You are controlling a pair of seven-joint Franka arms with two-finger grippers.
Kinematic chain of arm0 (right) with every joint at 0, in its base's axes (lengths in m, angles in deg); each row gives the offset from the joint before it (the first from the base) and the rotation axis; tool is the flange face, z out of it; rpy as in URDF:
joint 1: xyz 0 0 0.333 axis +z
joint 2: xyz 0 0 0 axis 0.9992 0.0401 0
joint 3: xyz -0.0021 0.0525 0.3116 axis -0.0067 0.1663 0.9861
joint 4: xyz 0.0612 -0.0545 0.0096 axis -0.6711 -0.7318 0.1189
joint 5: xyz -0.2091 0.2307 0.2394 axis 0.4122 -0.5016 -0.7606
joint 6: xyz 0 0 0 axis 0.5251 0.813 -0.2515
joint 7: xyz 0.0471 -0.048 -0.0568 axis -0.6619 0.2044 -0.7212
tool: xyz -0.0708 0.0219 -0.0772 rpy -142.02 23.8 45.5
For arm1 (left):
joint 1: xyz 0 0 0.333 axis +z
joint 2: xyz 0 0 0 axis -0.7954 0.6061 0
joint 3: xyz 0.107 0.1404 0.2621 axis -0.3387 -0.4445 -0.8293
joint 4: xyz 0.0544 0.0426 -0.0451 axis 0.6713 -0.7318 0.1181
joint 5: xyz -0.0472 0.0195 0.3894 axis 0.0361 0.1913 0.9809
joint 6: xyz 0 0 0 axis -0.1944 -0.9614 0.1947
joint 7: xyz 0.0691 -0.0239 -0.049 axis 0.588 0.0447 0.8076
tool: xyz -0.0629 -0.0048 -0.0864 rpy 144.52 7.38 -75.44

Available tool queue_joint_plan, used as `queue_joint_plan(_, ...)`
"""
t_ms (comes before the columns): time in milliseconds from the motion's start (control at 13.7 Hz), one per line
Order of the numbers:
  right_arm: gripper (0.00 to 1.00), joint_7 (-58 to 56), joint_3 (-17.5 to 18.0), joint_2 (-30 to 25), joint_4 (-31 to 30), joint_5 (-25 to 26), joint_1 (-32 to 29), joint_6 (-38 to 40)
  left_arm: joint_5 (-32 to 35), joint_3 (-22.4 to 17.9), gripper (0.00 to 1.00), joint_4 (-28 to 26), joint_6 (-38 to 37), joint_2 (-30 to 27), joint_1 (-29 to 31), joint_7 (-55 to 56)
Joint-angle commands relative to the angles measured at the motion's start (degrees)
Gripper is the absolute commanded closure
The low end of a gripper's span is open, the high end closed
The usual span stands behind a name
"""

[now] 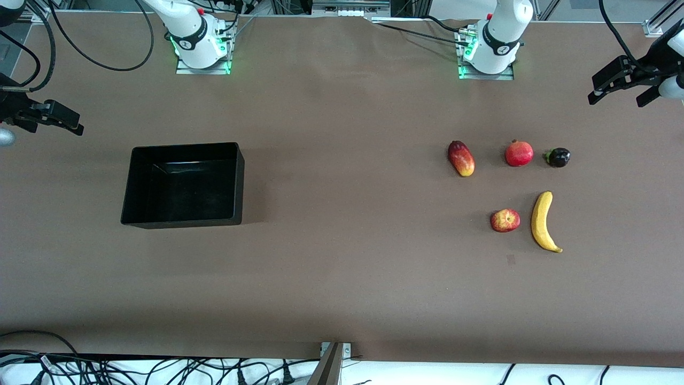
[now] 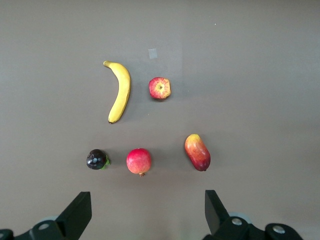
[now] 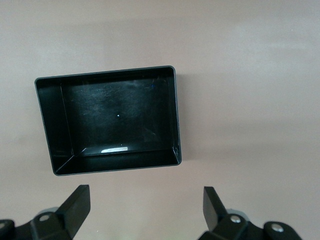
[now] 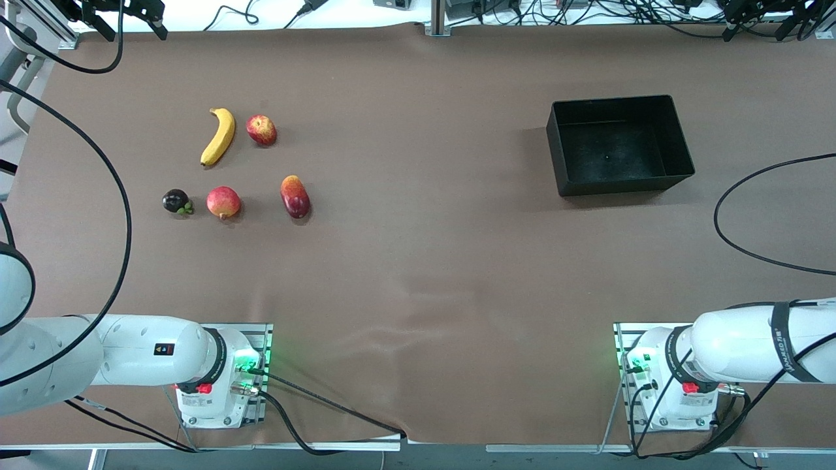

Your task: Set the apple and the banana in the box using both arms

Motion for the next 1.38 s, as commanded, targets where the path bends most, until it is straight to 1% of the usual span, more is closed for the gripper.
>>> queue_joint_plan(0,0.0,-0.6,0.9,-0.1,0.1,-0.5,-1.0,0.0,-1.2,-0.4,0.0,1.1,-1.1,0.4,-0.4,0.5)
queue_joint_plan(364,0.0,-0.9,0.6,0.1,0.4,-0.5,-1.2,0.7,-1.3,-0.3,0.0,1.0,-2.2,0.4,-0.4,1.8)
queue_joint_plan(510,0.0,0.1,0.4,0.1,0.1,-0.4,-1.2,2.1,-1.3,-0.4,0.0,1.0,-2.3,0.4,-0.3,2.0)
queue_joint_plan(728,0.0,1.7,0.4,1.2,-0.5,0.2,-1.2,1.8,-1.3,-0.6,0.0,1.0,-3.0,0.3,-0.3,2.0)
queue_joint_plan(801,0.0,1.8,0.4,1.4,-1.6,0.3,-1.2,1.4,-1.3,-0.6,0.0,1.0,-3.0,0.4,-0.3,1.9)
queue_joint_plan(947,0.0,1.8,0.3,1.3,-5.5,0.4,-1.3,-3.9,-1.3,-0.5,0.0,0.9,-3.0,1.2,-0.4,2.1)
queue_joint_plan(1019,0.0,1.7,-1.0,1.4,-6.5,0.3,-1.4,-4.8,-1.1,-0.3,0.0,1.0,-2.7,2.2,-0.3,2.5)
queue_joint_plan(1165,0.0,1.0,-2.1,1.9,-9.7,0.4,-1.4,-7.4,-1.1,-0.3,0.0,1.0,-2.1,5.5,-0.3,5.0)
queue_joint_plan(1311,0.0,0.0,-4.0,1.9,-16.4,0.4,-1.6,-14.9,-1.3,-0.3,0.0,1.0,0.8,9.6,-0.3,5.4)
